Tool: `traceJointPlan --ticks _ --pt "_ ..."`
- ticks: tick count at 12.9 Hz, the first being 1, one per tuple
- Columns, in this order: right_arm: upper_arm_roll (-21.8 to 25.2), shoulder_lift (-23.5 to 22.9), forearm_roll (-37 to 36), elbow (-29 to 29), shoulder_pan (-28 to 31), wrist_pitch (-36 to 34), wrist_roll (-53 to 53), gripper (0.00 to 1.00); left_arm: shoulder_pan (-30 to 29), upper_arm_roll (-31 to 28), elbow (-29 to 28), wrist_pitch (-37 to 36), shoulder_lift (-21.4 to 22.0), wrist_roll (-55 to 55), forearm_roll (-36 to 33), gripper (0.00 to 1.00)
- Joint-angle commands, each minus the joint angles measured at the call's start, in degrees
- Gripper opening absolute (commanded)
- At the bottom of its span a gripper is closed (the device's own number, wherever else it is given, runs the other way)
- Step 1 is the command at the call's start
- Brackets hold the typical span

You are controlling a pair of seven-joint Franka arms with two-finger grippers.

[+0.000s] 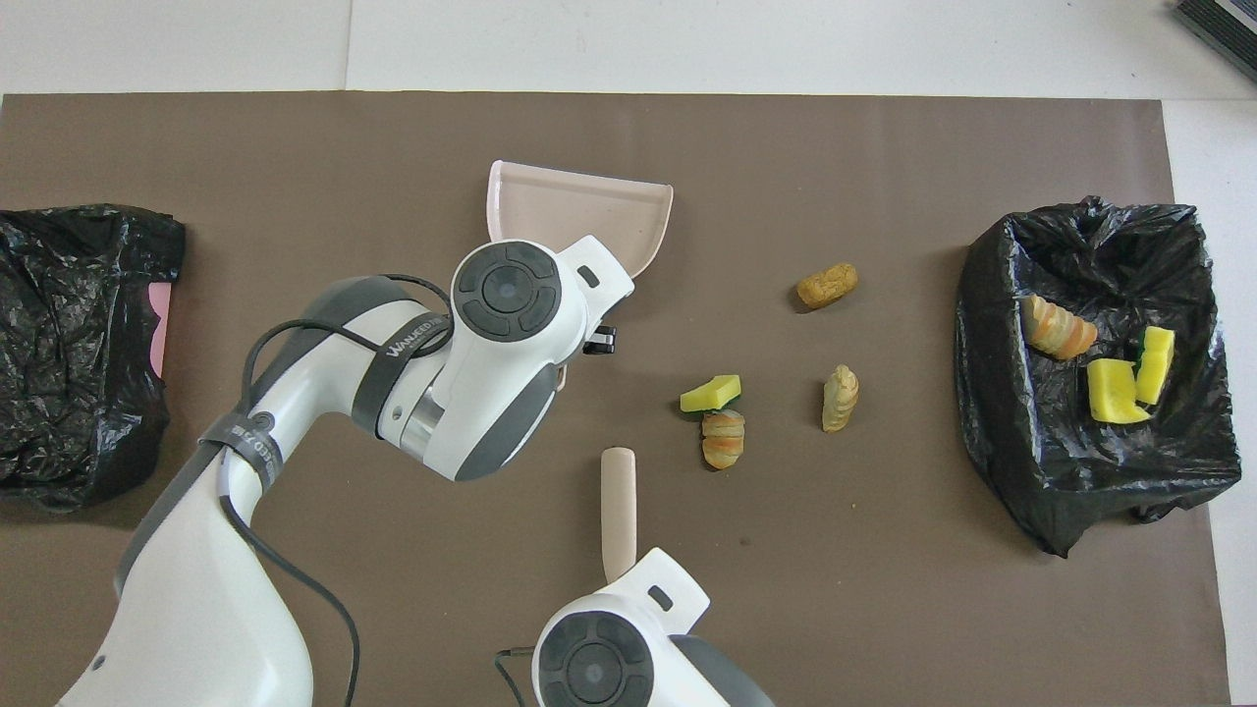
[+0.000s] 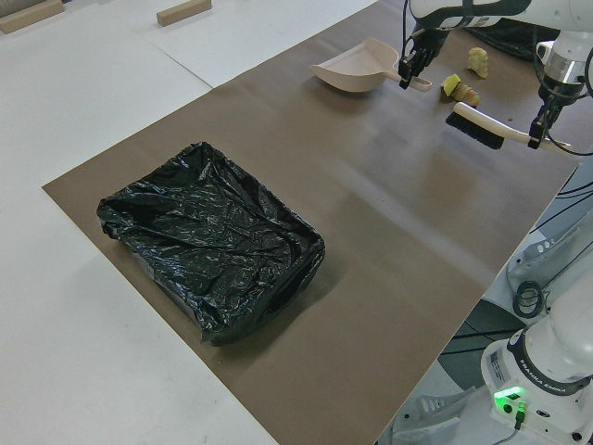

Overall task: Sweep and dump trash in bin
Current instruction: 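Place the dustpan near the trash while the right gripper brings the brush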

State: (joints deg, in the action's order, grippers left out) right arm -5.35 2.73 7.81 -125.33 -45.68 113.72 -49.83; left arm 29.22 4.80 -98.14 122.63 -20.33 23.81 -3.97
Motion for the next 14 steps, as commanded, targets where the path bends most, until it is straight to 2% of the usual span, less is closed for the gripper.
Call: traceJointPlan --ticks 1,3,5,8,11,14 --pt "-0.18 5.17 0.63 0.61 7.42 -7.09 3.58 0.00 -3.97 -0.14 0.75 -5.99 4.32 -12.60 -1.04 0.00" --pt "-0.18 5.45 -2.68 0.61 13.58 -10.97 7.54 0.00 -6.79 -0.15 0.40 -9.33 8.10 -21.22 -0.95 0.00" --pt "-0.36 5.36 -7.70 -0.26 18.06 -11.07 7.73 0.00 -10.92 -0.15 -0.65 -11.62 11.96 -31.83 -0.95 0.00" --pt "-0.36 4.75 -15.70 -0.70 23.95 -11.15 7.03 0.00 -14.00 -0.15 -3.27 -17.24 15.05 -47.49 -0.95 0.00" --pt "-0.53 4.92 -17.65 -3.33 30.81 -9.49 10.61 0.00 -15.41 -0.15 -12.31 -16.11 20.40 -62.69 -0.86 0.00" --pt "-0.53 6.41 -17.56 -11.13 34.52 -0.74 16.07 0.00 -15.51 -0.15 -22.32 -13.67 26.46 -73.88 -0.86 0.00"
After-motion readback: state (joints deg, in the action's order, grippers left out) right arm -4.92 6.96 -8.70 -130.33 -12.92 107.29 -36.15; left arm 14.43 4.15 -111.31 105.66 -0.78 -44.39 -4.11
